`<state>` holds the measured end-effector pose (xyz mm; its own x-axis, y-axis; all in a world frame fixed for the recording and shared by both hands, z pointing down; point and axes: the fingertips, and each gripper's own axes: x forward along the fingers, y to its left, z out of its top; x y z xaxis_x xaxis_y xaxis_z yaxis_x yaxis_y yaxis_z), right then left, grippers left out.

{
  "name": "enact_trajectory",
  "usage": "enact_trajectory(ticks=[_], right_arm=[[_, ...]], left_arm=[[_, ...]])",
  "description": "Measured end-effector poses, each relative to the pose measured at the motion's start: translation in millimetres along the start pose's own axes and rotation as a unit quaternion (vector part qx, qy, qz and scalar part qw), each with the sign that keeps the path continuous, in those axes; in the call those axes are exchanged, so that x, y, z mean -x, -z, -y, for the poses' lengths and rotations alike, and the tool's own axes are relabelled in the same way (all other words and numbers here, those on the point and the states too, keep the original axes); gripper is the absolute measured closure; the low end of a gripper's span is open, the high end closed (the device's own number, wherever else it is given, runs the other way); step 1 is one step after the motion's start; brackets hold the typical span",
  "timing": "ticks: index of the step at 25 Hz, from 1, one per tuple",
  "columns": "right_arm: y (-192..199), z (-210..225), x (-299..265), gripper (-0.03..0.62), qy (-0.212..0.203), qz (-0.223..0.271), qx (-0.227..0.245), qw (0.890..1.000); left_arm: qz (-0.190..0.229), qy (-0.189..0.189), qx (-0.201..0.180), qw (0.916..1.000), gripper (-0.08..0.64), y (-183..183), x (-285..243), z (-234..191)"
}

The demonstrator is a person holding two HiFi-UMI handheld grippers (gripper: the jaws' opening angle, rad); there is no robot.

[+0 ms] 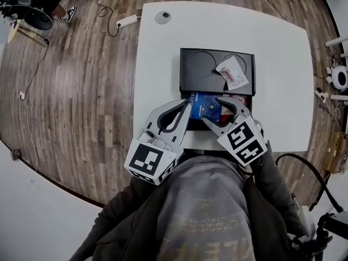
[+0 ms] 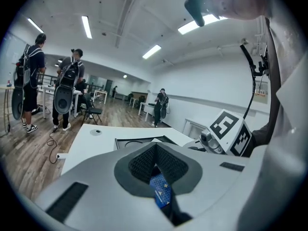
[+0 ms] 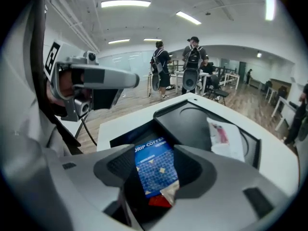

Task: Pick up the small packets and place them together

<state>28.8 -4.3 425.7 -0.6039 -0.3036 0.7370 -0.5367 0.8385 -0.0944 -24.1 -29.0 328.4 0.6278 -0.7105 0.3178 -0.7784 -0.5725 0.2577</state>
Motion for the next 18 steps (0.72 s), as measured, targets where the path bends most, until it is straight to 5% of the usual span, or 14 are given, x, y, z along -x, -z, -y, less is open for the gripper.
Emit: enact_trajectory(ticks=[7, 18], right_arm=[[16.3, -37.6, -41.9, 0.327, -0.036, -0.067, 0.075, 0.994], [26.7, -30.2, -70.7, 0.32, -0.052, -0.106, 0.12, 0.986]], left_arm=[[-0.002, -0.041, 0.015, 0.999, 0.557, 10.1, 34.0, -19.2], [0.0, -0.081, 0.04, 0.9959, 0.557, 21.5, 48.8, -34.0]])
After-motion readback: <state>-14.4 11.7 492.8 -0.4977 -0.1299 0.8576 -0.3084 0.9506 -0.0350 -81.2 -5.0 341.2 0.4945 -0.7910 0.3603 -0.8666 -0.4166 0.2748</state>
